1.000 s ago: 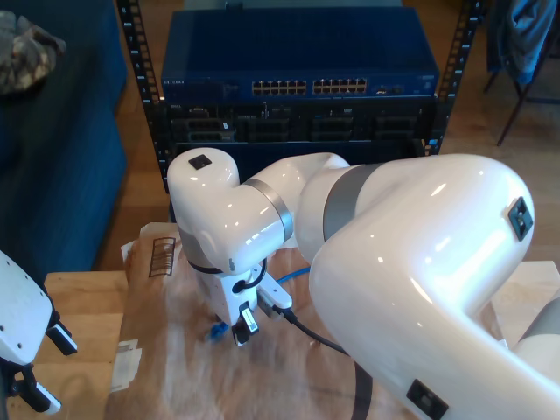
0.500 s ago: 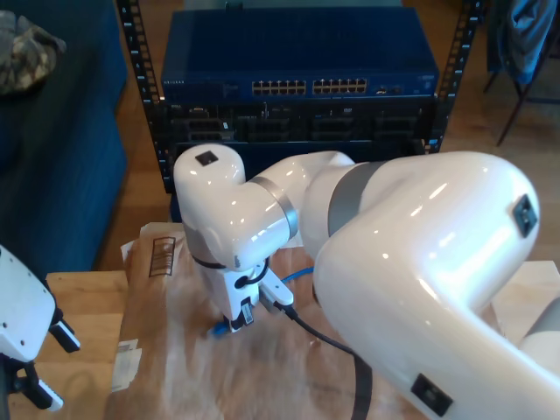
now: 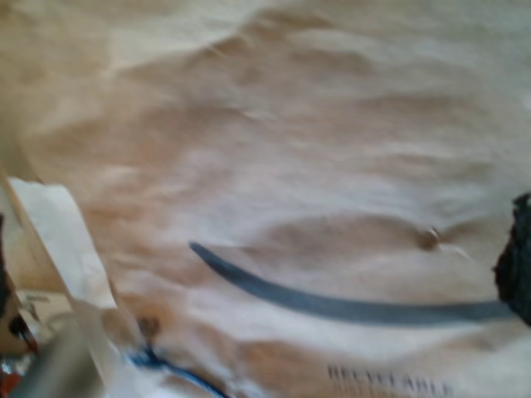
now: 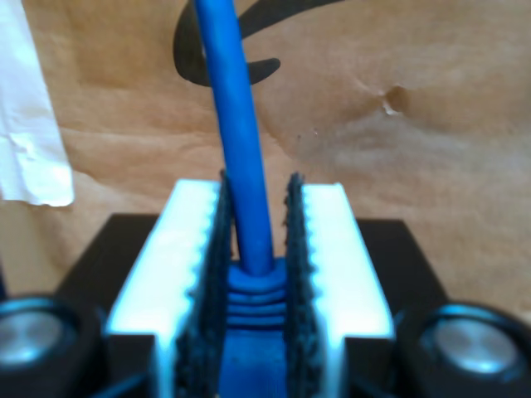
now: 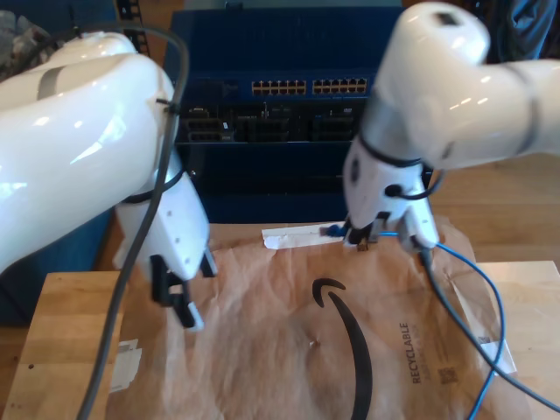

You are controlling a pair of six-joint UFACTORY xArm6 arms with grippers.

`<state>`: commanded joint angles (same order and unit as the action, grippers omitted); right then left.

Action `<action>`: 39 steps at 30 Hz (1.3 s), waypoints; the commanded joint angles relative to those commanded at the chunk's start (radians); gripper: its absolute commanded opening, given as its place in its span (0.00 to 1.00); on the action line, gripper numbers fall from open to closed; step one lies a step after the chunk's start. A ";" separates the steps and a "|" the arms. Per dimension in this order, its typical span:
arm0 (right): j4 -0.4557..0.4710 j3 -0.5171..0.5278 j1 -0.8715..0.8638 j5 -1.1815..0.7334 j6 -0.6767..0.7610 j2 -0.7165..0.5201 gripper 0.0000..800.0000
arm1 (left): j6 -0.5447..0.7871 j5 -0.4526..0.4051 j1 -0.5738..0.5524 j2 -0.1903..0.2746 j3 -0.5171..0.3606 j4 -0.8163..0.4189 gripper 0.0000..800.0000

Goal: Grab the cable and plug it in

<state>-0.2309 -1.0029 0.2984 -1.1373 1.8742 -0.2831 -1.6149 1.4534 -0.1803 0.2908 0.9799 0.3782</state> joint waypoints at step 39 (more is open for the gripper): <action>-0.299 -0.110 -0.144 -0.127 0.020 -0.278 0.01 | 0.075 0.048 -0.009 -0.025 0.324 0.578 1.00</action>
<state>-0.5301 -1.1134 0.1542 -1.2647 1.8942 -0.5608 -1.5397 1.5010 -0.1895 0.2662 1.3036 0.9567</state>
